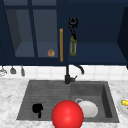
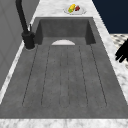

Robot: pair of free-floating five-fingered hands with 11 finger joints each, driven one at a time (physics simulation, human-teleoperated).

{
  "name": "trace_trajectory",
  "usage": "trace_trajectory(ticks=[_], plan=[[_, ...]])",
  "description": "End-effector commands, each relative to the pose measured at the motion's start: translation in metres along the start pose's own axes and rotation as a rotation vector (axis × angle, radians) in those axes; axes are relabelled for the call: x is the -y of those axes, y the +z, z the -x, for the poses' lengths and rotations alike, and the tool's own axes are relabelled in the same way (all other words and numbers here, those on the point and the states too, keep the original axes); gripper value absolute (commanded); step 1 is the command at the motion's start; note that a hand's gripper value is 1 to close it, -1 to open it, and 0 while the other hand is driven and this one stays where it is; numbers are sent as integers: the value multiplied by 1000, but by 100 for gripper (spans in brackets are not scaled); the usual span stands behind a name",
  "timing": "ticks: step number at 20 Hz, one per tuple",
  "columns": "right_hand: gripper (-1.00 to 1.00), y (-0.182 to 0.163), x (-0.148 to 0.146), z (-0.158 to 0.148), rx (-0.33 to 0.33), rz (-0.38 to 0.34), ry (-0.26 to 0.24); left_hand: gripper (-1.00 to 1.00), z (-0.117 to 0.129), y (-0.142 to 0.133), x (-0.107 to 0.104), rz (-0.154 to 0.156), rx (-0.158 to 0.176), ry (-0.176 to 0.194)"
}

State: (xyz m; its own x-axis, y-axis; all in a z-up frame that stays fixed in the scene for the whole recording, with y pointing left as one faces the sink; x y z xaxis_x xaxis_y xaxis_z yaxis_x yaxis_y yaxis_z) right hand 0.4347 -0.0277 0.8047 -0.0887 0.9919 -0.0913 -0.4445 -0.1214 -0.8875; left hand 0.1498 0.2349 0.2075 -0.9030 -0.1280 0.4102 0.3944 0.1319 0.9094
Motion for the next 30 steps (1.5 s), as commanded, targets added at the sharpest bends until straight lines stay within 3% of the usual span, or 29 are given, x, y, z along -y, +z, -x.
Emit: trace_trajectory(ticks=[1, 14, 24, 30], plan=[[-100, -8, -6, 2, 4, -31, -1, 0, 0, 0, 0, 0, 0, 0], [-100, -37, -29, 5, 13, -96, -17, 0, 0, 0, 0, 0, 0, 0], [-100, -49, -28, 6, 12, -163, -16, 0, 0, 0, 0, 0, 0, 0], [-100, -53, -32, 5, 9, -148, -20, 0, 0, 0, 0, 0, 0, 0]])
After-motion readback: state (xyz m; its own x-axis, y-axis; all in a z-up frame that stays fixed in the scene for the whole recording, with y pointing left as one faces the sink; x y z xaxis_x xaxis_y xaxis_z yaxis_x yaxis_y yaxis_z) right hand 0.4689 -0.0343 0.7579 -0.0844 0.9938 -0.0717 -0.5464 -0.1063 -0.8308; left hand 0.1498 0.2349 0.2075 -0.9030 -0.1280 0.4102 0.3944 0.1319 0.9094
